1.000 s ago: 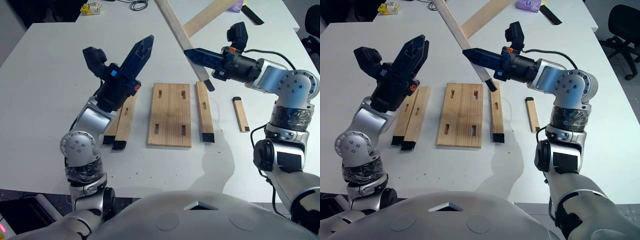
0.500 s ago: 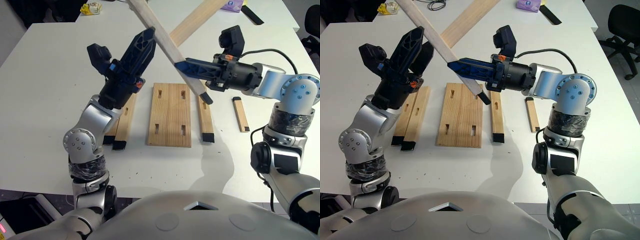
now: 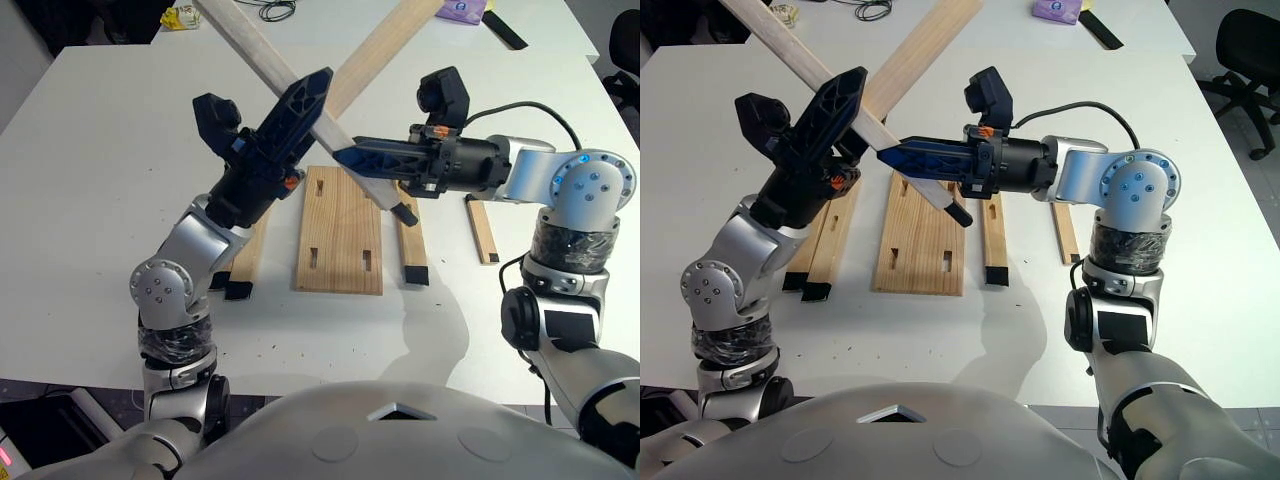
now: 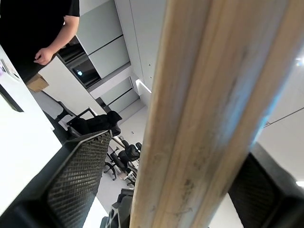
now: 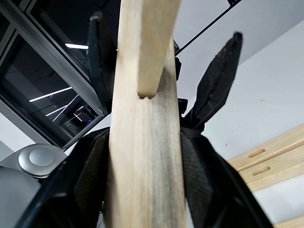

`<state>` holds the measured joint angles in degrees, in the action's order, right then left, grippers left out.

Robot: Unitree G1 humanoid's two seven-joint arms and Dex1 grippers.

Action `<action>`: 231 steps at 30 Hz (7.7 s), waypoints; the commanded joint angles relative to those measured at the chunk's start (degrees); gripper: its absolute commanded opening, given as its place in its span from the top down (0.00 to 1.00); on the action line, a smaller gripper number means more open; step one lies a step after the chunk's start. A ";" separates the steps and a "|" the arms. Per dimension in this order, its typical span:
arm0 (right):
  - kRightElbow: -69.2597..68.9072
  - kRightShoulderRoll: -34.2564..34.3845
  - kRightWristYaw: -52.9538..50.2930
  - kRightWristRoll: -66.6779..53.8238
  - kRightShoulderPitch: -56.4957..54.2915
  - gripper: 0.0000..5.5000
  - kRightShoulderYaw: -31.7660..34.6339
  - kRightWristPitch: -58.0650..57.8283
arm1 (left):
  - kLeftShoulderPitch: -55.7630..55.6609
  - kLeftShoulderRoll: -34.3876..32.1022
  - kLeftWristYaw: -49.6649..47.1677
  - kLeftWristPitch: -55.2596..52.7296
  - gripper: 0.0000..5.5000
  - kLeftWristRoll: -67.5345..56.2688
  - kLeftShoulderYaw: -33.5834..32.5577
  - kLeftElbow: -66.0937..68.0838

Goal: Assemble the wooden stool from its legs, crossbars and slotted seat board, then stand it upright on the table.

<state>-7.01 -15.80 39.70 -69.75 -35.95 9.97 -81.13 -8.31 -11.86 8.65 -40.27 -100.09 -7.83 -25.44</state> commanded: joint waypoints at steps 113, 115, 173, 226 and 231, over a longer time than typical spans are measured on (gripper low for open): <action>56.62 -19.47 35.16 58.10 -19.22 0.20 -14.18 55.90 | 11.00 -18.77 51.87 30.37 0.63 65.39 9.18 2.86; 56.58 -19.16 35.47 58.13 -19.49 0.20 -14.35 55.72 | 11.26 -18.32 51.94 31.13 0.63 66.16 9.82 3.56; 49.80 -17.60 36.11 58.07 -15.01 0.20 -13.77 49.89 | 21.01 -13.53 44.09 39.90 0.63 69.28 14.94 1.99; 45.16 -16.95 34.95 56.08 -13.42 0.20 -13.89 45.80 | 37.58 -3.40 24.17 55.31 0.63 89.64 24.00 7.69; 36.65 -17.09 33.61 53.28 -9.04 0.20 -12.70 40.74 | 43.69 -5.28 22.20 57.18 0.63 91.86 25.02 7.55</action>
<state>33.90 -32.56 74.26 -14.63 -46.91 -3.94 -37.60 27.47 -14.08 31.50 21.16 -12.21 15.93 -23.00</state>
